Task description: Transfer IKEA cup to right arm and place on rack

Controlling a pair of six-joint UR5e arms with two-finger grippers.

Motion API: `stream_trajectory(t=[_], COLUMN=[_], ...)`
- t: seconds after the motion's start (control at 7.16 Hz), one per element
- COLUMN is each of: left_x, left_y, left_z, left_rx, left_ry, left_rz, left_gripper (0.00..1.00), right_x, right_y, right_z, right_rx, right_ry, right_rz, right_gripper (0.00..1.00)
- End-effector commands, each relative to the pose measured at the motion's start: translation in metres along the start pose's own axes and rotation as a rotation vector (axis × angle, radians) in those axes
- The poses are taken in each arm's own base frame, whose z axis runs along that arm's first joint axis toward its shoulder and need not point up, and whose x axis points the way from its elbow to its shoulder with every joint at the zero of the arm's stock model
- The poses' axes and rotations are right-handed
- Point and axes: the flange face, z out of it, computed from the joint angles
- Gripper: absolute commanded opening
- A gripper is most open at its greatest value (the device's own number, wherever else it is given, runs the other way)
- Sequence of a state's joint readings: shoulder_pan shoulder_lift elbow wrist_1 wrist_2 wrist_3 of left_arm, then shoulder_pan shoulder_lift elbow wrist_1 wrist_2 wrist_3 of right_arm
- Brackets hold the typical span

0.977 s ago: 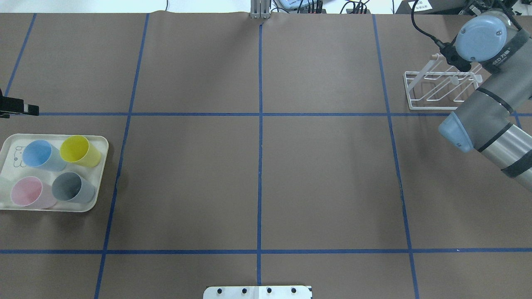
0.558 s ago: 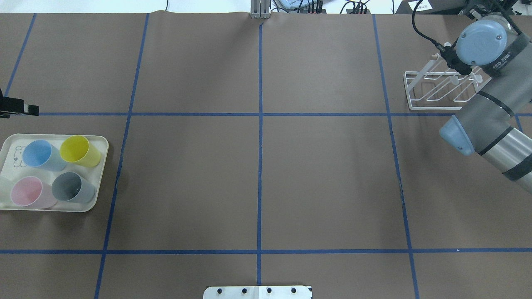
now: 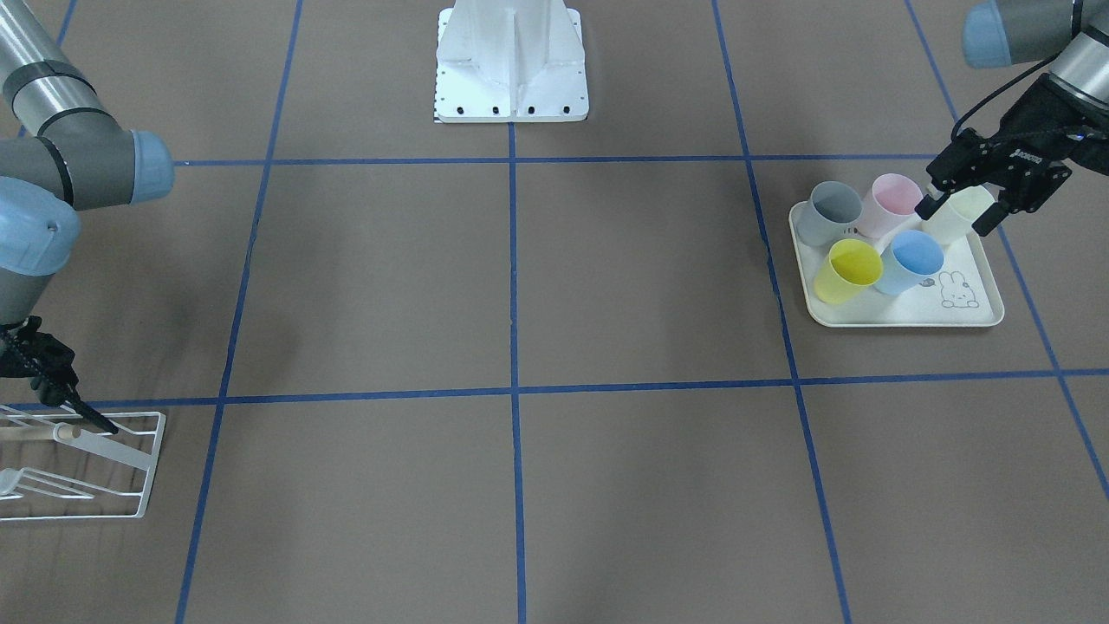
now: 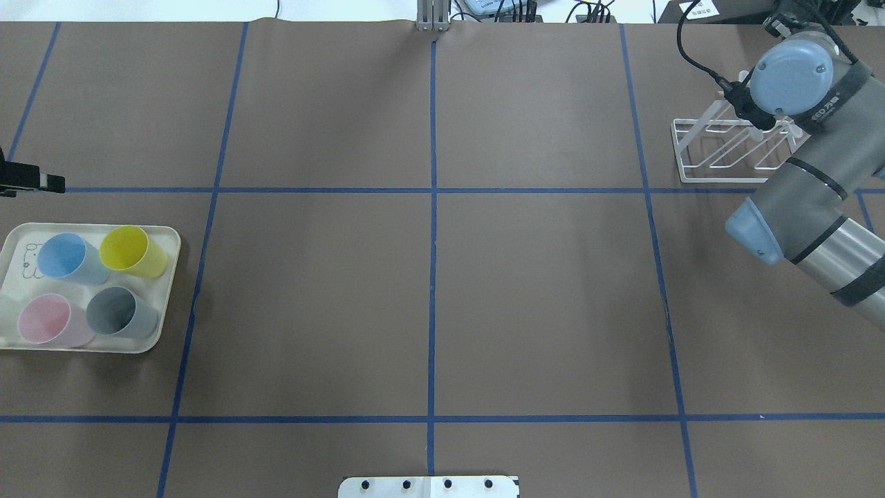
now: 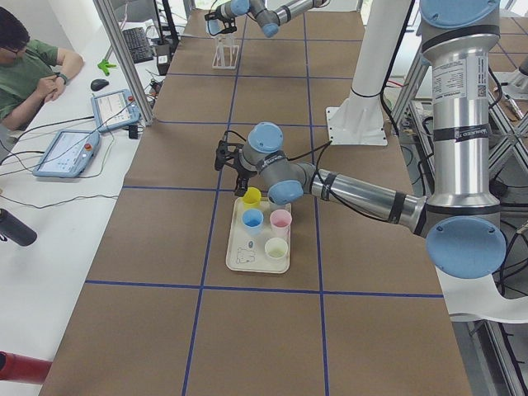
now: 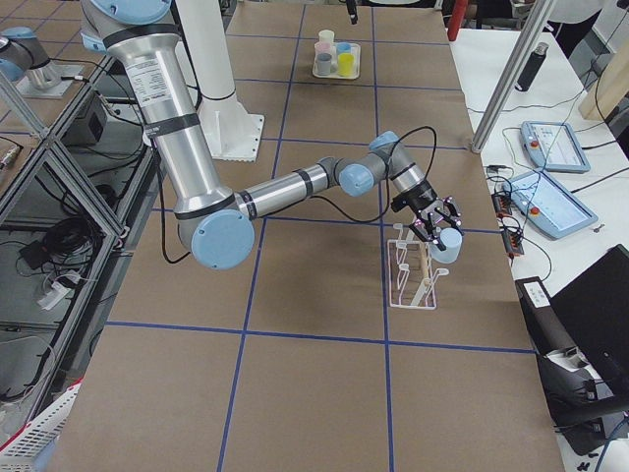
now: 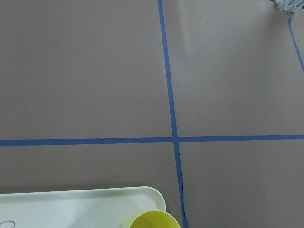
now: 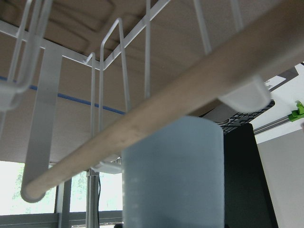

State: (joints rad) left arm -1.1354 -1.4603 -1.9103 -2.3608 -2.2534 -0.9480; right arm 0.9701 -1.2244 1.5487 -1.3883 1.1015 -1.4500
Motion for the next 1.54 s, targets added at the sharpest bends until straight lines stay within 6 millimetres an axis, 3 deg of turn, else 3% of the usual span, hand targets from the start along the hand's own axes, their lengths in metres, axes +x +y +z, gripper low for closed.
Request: stream_trajectory(t=[0.0,0.56,0.84,1.4], left_x=[-0.001,-0.001,0.0,0.0], left_y=[0.0,0.0,0.0,0.0], left_z=[0.001,0.001,0.0,0.0], left_rx=[-0.001,-0.001,0.0,0.0], left_ry=[-0.001,-0.001,0.0,0.001], left_rz=[-0.003,-0.003,-0.003,-0.002], left_gripper=[1.0,1.0,1.0,1.0], right_x=[-0.001,-0.008,-0.007,0.001], right_y=[-0.012,-0.027,-0.028,-0.025], right_z=[0.0,0.002,0.003,-0.006], right_rx=[0.007,-0.008,-0.007,-0.001], right_ry=[-0.001,-0.008,-0.009,0.009], right_rz=[-0.017,-0.035,-0.036,-0.027], right_gripper=[0.59,0.66,0.99,0.99])
